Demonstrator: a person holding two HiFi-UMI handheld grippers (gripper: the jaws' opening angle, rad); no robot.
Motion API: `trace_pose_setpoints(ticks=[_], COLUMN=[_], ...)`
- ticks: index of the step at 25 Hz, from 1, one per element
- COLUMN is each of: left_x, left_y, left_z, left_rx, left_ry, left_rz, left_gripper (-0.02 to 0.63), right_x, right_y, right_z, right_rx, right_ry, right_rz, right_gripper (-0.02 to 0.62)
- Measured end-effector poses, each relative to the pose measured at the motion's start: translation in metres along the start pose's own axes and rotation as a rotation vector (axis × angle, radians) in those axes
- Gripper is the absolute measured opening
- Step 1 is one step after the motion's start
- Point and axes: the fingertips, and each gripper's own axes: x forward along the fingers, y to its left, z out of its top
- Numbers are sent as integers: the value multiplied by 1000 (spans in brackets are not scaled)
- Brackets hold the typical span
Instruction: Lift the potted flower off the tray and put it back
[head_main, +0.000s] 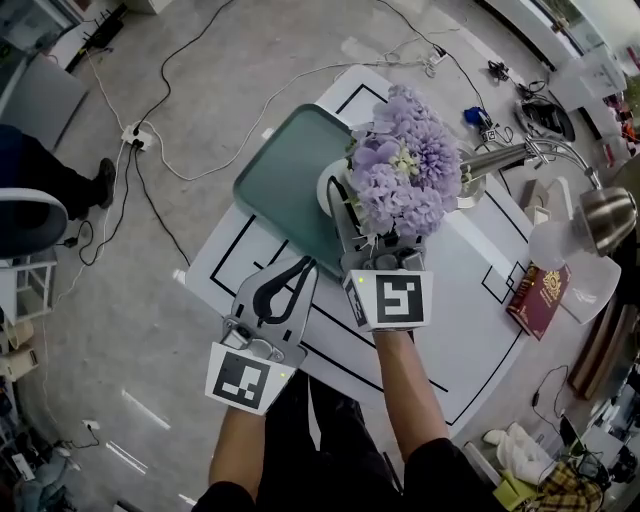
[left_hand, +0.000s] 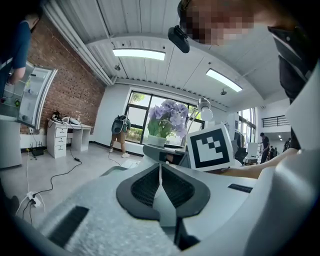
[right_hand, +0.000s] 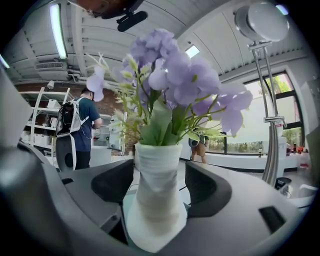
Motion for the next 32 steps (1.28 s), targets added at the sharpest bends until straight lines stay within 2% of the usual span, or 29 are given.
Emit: trace_pose_setpoints(ticks=[14, 19, 22, 29, 32], left_x=[-4, -2, -1, 5, 7], left_y=[20, 24, 29, 27, 27], left_z=[-7, -8, -8, 4, 14], left_rx=[-22, -23, -27, -16, 28], left_ry=[21, 26, 28, 19, -14], left_rz=[29, 34, 34, 29, 26], left_gripper=[17, 17, 17, 17, 17], right_x=[28, 34, 35, 28, 25], right_y=[-13, -6, -3, -9, -10], right_z=[-9, 1, 1, 12, 17], right_rx=[51, 5, -29, -15, -19], right_ry=[-37, -34, -22, -31, -23], right_rz=[-64, -26, -19, -3, 6], right_gripper=[304, 299, 262, 249, 249])
